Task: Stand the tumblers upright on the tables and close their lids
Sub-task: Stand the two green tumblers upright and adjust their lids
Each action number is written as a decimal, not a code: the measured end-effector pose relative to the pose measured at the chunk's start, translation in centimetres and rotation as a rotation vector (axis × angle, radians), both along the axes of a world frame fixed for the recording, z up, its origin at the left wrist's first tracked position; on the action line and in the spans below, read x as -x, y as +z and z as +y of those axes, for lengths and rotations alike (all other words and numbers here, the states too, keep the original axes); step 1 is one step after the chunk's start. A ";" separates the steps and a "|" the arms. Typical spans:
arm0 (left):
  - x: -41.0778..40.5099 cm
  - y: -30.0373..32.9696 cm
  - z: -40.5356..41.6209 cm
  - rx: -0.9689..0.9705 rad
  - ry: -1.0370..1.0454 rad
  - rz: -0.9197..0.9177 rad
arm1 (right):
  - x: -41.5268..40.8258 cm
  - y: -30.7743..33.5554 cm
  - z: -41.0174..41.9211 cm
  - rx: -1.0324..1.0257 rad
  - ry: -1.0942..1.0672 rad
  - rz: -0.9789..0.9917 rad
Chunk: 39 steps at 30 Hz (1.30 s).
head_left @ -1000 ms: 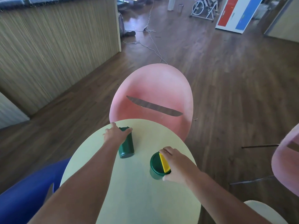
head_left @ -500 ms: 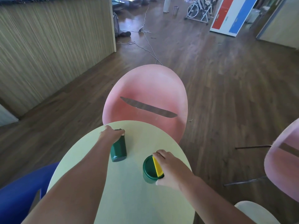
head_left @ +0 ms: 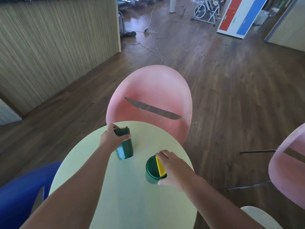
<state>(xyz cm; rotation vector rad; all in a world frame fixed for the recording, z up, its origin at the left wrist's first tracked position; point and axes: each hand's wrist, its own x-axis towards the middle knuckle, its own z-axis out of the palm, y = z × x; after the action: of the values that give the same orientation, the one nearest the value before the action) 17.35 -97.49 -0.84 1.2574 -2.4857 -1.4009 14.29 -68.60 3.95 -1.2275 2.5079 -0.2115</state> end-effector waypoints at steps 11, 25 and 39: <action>-10.3 0.1 8.6 0.251 0.014 0.127 | 0.3 -0.1 0.4 0.066 0.025 -0.011; -16.9 1.0 15.4 0.465 -0.063 0.027 | 1.1 0.8 1.0 0.057 0.113 -0.088; -15.9 2.7 14.3 0.310 -0.057 -0.004 | 3.1 0.9 0.2 0.001 0.152 -0.170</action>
<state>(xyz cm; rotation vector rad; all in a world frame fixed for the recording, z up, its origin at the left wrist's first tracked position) 33.20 -83.20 1.89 1.1350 -2.6280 -0.9697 11.17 -68.45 4.89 -1.3353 2.2599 -0.2674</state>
